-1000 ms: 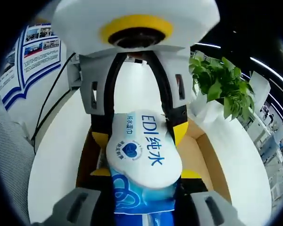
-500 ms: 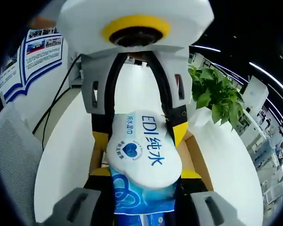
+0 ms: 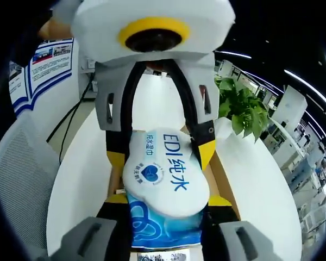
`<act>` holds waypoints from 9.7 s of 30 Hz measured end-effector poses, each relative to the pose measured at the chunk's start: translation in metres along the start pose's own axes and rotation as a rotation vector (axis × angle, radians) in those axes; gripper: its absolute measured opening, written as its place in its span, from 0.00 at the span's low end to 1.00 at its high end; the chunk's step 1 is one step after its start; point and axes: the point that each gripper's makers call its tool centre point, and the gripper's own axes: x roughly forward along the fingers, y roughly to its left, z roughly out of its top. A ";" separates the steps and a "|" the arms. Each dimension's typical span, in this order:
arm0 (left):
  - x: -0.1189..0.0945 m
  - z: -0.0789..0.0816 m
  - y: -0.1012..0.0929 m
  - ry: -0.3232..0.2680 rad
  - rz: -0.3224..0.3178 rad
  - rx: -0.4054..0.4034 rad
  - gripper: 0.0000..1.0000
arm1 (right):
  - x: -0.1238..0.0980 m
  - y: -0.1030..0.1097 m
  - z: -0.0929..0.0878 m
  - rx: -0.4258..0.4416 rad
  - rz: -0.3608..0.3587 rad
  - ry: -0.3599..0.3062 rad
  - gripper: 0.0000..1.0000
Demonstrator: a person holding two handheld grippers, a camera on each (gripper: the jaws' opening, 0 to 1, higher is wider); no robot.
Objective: Operate the shoe box by opening the lid, removing the specified soft item, and placing it in the target area until the item is outside and the box remains undamaged.
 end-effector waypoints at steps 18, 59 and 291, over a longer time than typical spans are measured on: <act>0.028 0.072 -0.001 -0.056 -0.033 0.028 0.58 | -0.055 -0.010 -0.056 0.034 -0.026 0.028 0.44; 0.141 0.128 -0.009 -0.084 -0.104 0.086 0.58 | -0.063 -0.012 -0.177 0.088 -0.050 0.126 0.45; 0.008 -0.021 0.033 -0.255 0.378 -0.268 0.00 | 0.005 -0.025 -0.024 -0.263 -0.315 0.092 0.00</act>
